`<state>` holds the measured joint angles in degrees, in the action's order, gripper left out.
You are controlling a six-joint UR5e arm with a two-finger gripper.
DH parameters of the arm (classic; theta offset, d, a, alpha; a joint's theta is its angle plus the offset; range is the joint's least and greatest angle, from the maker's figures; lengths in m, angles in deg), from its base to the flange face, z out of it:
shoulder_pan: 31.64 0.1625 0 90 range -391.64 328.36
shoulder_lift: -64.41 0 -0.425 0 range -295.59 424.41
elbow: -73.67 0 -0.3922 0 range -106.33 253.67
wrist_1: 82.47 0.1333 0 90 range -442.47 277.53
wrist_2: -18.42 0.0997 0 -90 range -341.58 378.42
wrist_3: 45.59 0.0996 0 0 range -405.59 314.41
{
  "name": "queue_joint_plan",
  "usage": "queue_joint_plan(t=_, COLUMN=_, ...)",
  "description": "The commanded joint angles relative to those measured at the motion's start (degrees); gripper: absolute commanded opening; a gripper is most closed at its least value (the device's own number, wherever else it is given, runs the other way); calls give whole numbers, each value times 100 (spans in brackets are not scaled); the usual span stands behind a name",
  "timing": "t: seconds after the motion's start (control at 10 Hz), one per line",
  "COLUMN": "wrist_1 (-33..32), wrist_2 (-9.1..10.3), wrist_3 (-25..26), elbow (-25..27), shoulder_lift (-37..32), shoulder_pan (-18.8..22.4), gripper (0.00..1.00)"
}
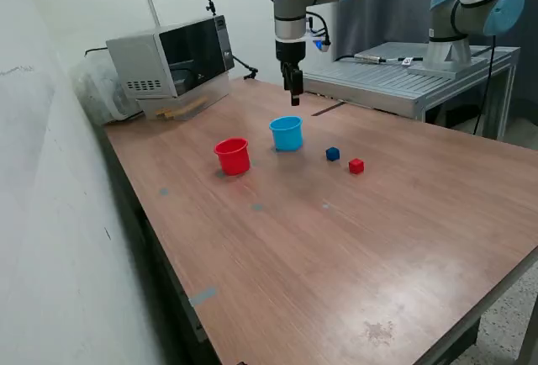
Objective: Place red objects in the red bin, and blue objects in the blue bin.
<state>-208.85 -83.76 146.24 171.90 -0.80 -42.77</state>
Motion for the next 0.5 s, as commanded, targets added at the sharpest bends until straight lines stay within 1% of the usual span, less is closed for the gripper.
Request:
queue_joint_plan(t=0.0, wrist_1=184, wrist_2=31, wrist_3=4, elbow=56, shoulder_lift=-431, shoulder_pan=732, gripper=100)
queue_joint_plan(t=0.1, wrist_1=219, wrist_2=31, wrist_3=4, elbow=178, shoulder_lift=-475, shoulder_pan=1013, gripper=100)
queue_joint_plan(t=0.2, wrist_1=219, wrist_2=31, wrist_3=13, elbow=353, shoulder_lift=-476, shoulder_pan=1434, gripper=100)
queue_joint_plan(t=0.3, wrist_1=193, wrist_2=31, wrist_3=13, elbow=529, shoulder_lift=-450, shoulder_pan=1560, gripper=100)
queue_joint_plan(t=0.4, wrist_1=132, wrist_2=40, wrist_3=21, elbow=661, shoulder_lift=-397, shoulder_pan=1570, gripper=100)
